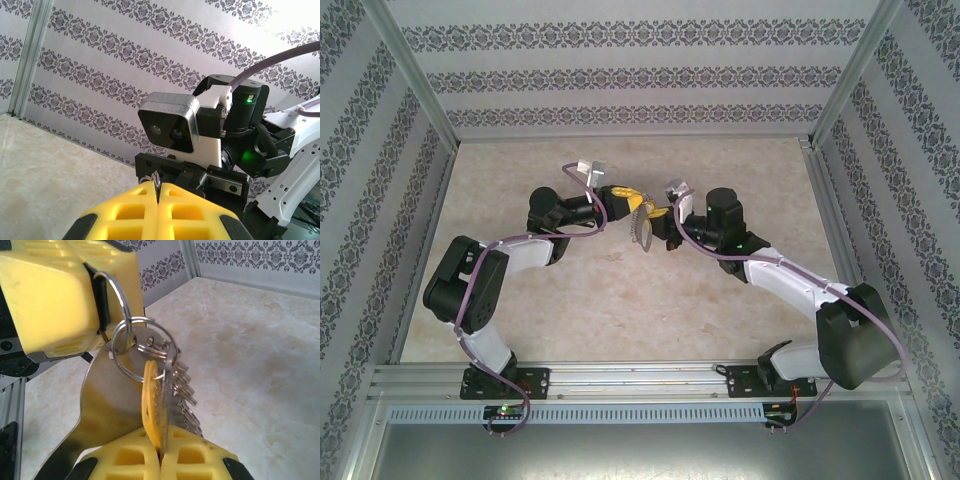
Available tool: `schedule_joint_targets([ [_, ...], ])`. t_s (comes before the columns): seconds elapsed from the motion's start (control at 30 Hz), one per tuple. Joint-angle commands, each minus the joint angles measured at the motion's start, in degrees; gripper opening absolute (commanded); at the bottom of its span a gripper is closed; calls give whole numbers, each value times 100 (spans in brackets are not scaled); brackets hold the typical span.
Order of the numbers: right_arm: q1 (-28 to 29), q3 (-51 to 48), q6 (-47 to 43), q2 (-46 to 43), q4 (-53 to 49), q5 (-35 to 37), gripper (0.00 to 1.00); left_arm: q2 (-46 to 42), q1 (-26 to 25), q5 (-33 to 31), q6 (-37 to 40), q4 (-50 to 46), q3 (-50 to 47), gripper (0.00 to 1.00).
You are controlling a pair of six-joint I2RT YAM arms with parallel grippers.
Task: Put the keys on the keyring
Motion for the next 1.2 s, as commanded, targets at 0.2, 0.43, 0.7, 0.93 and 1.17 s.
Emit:
schedule_joint_targets([
  [0.2, 143, 68, -250, 194, -378, -272, 0, 14, -59, 29, -3, 520, 153, 0],
  [0.43, 163, 86, -273, 158, -493, -219, 11, 20, -53, 24, -15, 525, 153, 0],
  [0.7, -202, -401, 181, -492, 32, 196, 41, -17, -53, -176, -12, 529, 60, 0],
  [0.93, -311, -610, 479, -1082, 352, 221, 41, -35, -101, -267, -26, 525, -4, 0],
  [1.17, -422, -583, 1498, -1099, 1176, 758, 47, -63, -207, -694, 36, 529, -77, 0],
])
